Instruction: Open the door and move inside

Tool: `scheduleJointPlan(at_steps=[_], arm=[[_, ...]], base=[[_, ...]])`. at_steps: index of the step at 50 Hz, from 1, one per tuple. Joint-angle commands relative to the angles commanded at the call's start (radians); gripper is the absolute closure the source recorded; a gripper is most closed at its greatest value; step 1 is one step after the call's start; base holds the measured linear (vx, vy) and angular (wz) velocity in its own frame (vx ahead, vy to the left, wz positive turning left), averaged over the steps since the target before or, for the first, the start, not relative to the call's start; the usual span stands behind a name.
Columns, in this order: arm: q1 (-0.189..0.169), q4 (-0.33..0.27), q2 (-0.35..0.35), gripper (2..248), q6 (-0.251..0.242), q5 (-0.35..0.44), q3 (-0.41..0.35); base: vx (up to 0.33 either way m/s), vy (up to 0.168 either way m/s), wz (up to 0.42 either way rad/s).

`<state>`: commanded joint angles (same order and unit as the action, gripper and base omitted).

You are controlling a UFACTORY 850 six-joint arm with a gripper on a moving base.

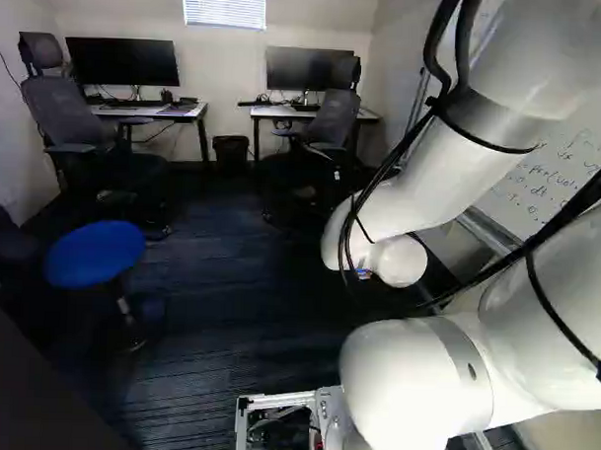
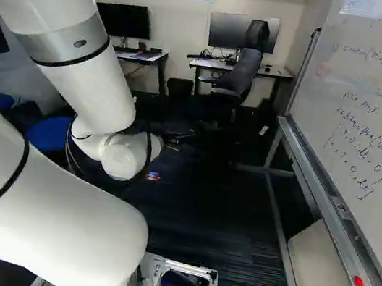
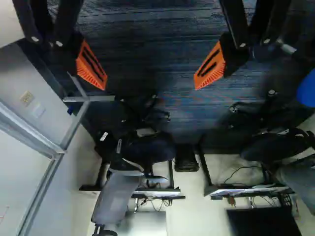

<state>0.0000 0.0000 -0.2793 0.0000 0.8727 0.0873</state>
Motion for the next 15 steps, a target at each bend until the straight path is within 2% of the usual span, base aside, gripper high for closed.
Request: scheduleJointPlan(at_steps=[15], arm=[[0.0, 0.0, 0.0, 3, 0.0, 0.0, 0.0]], base=[[0.0, 0.0, 0.0]])
